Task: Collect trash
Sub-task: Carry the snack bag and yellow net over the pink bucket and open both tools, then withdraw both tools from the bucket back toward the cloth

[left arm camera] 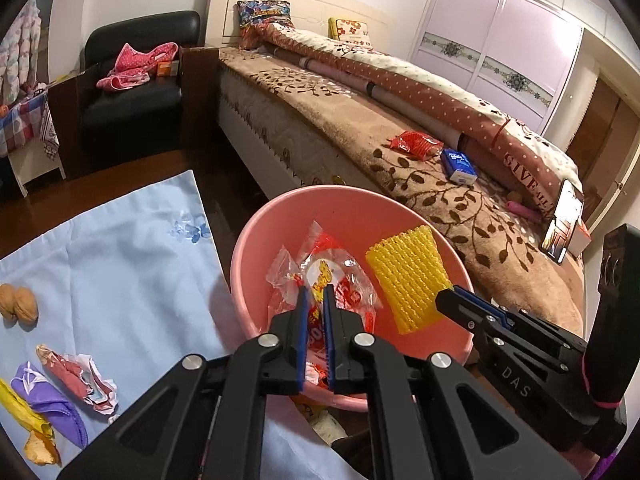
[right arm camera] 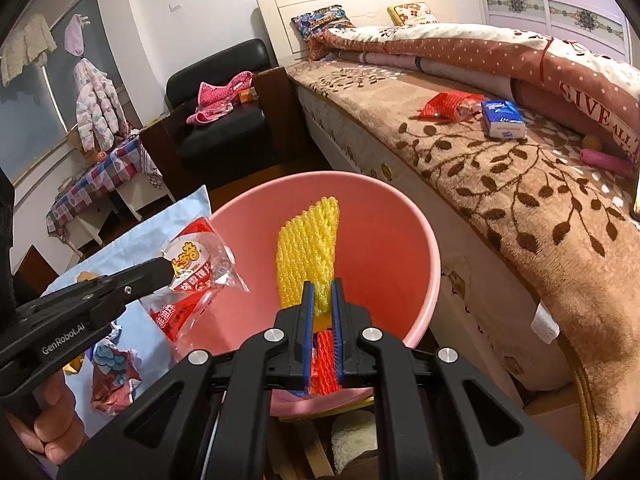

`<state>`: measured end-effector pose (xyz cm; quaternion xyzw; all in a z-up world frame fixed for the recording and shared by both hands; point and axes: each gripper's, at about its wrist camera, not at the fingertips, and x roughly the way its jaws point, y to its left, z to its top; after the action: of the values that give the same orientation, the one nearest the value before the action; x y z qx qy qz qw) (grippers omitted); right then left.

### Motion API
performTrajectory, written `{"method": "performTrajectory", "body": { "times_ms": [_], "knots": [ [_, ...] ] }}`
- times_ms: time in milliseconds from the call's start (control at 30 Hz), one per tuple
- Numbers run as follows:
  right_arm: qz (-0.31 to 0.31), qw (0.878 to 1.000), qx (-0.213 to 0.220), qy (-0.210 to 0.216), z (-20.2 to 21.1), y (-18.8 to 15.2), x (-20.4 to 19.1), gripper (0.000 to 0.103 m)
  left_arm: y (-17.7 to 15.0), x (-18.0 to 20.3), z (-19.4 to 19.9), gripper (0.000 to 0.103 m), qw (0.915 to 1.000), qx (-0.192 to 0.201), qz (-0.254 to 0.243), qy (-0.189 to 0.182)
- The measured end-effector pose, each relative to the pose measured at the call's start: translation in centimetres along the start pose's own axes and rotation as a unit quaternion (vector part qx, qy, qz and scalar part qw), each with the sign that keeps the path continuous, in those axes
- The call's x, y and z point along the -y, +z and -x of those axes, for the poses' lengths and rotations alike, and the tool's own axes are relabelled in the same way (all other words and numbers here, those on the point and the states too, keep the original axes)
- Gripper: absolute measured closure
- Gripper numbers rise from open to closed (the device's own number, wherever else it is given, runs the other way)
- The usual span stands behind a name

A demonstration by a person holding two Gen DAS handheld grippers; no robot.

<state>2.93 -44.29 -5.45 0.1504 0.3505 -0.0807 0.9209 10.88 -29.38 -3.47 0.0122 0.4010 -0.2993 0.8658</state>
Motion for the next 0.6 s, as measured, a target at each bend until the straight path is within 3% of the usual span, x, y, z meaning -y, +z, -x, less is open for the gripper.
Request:
{"method": "performTrajectory", "body": {
  "times_ms": [100, 167, 200, 267, 600],
  "knots": [
    [-0.005, 1.0, -0.007, 0.003, -0.4, 0.1, 0.1, 0.094, 0.0, -0.1, -0.2, 0.079, 1.0, -0.006, 0.004, -0.004],
    [-0.008, 1.0, -0.016, 0.005, -0.8, 0.2, 0.1, 0.091, 0.1, -0.2, 0.0, 0.074, 1.0, -0.004, 0.004, -0.002],
    [-0.01, 1.0, -0.018, 0.004, -0.9, 0.2, 0.2, 0.089, 0.2, -0.2, 0.1, 0.073, 1.0, -0.003, 0.004, -0.001],
    [-0.013, 1.0, -0.017, 0.003, -0.8, 0.2, 0.2, 0.073, 0.4, -0.4, 0.7, 0.073, 1.0, 0.003, 0.006, -0.001],
    [-0.005, 1.0, 0.006, 0.013, 1.2, 0.2, -1.0, 0.071, 1.8, -1.9, 7.0, 0.072, 0.9984, 0.056, 0.0, 0.009]
  ]
}}
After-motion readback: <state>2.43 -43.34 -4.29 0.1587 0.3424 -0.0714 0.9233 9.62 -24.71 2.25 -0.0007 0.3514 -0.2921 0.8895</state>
